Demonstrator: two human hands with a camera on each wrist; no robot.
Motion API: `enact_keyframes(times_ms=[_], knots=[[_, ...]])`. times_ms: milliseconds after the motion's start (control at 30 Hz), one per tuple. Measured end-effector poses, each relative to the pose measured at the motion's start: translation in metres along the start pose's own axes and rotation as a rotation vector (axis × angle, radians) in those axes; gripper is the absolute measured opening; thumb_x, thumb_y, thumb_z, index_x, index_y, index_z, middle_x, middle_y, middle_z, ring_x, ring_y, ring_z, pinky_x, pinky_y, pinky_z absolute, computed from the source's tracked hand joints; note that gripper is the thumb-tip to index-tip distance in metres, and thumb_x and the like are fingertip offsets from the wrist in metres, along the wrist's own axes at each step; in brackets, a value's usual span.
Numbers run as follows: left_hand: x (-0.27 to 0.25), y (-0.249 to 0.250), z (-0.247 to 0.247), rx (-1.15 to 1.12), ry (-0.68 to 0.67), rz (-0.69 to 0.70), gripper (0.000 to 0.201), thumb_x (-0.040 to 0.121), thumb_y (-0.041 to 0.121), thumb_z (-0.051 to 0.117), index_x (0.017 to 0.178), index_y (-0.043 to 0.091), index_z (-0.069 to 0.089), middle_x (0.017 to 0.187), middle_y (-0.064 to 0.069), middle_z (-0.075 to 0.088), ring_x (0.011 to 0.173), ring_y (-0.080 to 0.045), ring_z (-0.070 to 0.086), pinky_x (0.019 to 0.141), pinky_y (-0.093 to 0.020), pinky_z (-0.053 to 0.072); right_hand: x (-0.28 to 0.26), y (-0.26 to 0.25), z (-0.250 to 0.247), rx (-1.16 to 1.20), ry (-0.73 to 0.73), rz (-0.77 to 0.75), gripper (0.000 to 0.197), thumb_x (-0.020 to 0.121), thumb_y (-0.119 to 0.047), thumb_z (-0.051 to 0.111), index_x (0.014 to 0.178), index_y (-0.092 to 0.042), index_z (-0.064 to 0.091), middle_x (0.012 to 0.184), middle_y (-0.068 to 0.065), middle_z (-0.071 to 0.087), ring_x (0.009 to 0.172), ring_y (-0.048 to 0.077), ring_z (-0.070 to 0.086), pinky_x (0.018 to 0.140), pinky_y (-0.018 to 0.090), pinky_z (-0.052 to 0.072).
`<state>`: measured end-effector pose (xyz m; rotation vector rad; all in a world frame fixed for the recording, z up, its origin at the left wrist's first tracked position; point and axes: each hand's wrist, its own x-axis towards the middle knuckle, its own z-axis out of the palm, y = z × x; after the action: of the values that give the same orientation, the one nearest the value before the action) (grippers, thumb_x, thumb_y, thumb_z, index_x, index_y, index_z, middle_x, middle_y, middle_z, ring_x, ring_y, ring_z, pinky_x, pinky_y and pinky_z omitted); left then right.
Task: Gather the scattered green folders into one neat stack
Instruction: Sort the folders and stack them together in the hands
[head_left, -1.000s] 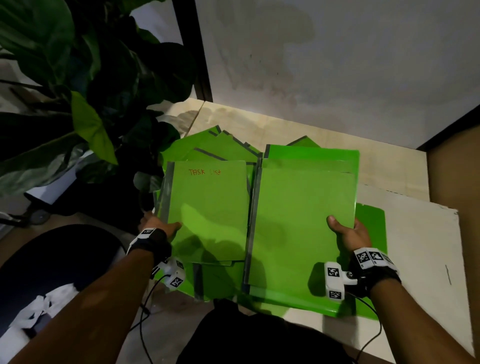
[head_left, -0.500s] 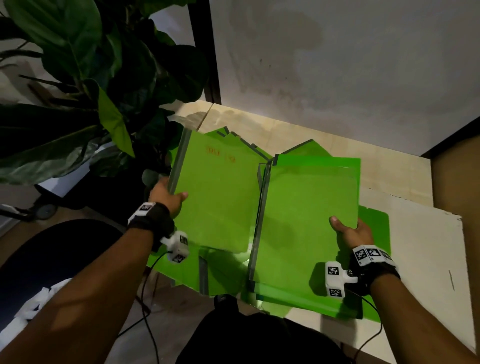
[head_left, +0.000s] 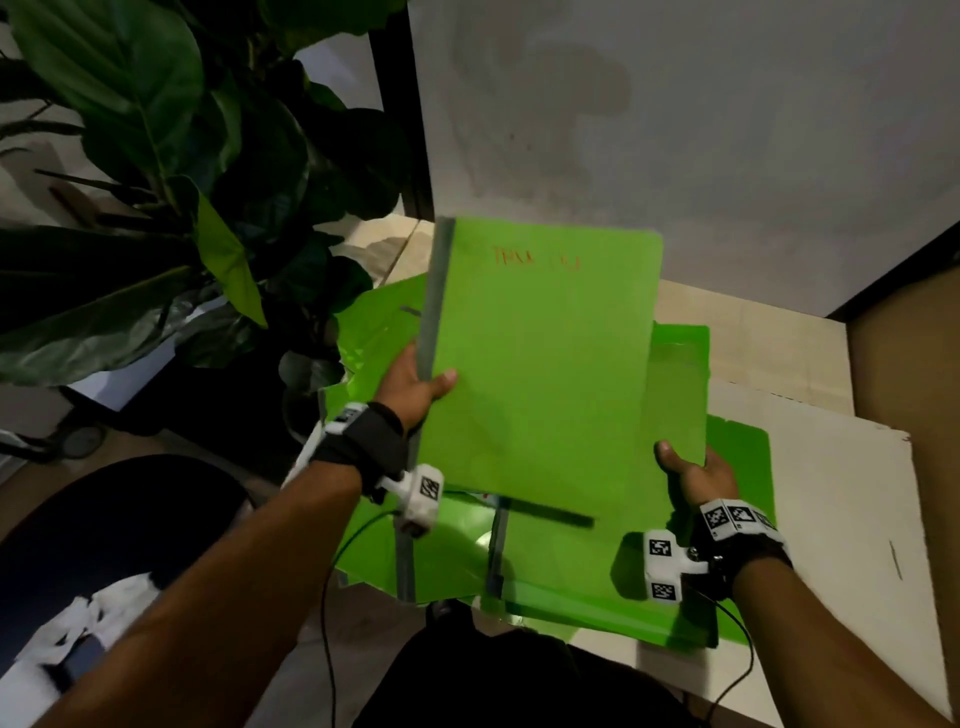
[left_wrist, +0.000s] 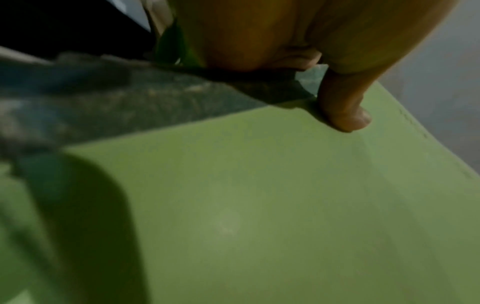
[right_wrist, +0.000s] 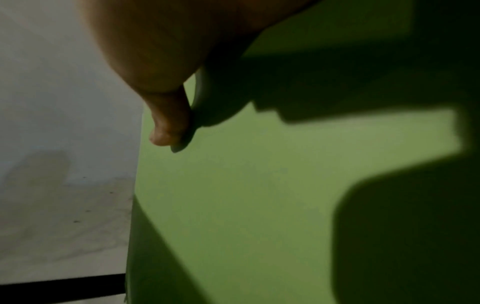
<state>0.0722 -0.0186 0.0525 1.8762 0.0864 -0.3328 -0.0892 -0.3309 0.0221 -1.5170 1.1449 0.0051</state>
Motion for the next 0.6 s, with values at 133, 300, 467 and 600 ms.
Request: enact_keyframes(times_ms=[133,300,467,600], knots=[[-0.027,-0.042,0.046,0.037,-0.180,-0.173,0.068,0.086,0.014,0.067,0.144,0.010,0.032,0.139,-0.005,0.045,0.128,-0.021,0.041,0.100,-0.029,0.034,0.004,0.004,-0.003,-0.016,-0.004,0.067,0.083,0.079,-0.044,0.073,0.146,-0.015,0.033,0.147,0.012,0.044,0.129,0.038,0.046,0.105,0.056,0.037],[-0.045,-0.057,0.064,0.165,-0.161,-0.202,0.076,0.086,0.025,0.067,0.148,0.014,0.024,0.148,-0.006,0.039,0.134,-0.028,0.039,0.106,-0.035,0.037,-0.002,-0.006,0.005,-0.068,0.005,-0.053,0.067,0.096,-0.044,0.049,0.145,-0.001,0.035,0.150,0.018,0.037,0.137,0.037,0.036,0.111,0.043,0.029],[-0.051,-0.074,0.072,0.464,-0.252,-0.178,0.089,0.082,0.027,0.072,0.151,0.018,0.017,0.142,-0.015,0.042,0.127,-0.032,0.046,0.104,-0.035,0.041,-0.016,-0.005,0.024,-0.178,-0.054,-0.163,0.050,0.096,-0.042,0.051,0.126,-0.003,0.057,0.128,0.021,0.059,0.111,0.033,0.058,0.091,0.035,0.041],[-0.046,-0.071,0.070,0.743,-0.359,-0.165,0.095,0.080,0.043,0.070,0.151,0.023,0.011,0.137,-0.017,0.037,0.127,-0.035,0.043,0.108,-0.036,0.037,-0.017,0.009,0.025,-0.168,-0.058,-0.142,0.053,0.082,-0.036,0.073,0.126,-0.010,0.057,0.126,0.010,0.063,0.116,0.031,0.059,0.095,0.039,0.046]])
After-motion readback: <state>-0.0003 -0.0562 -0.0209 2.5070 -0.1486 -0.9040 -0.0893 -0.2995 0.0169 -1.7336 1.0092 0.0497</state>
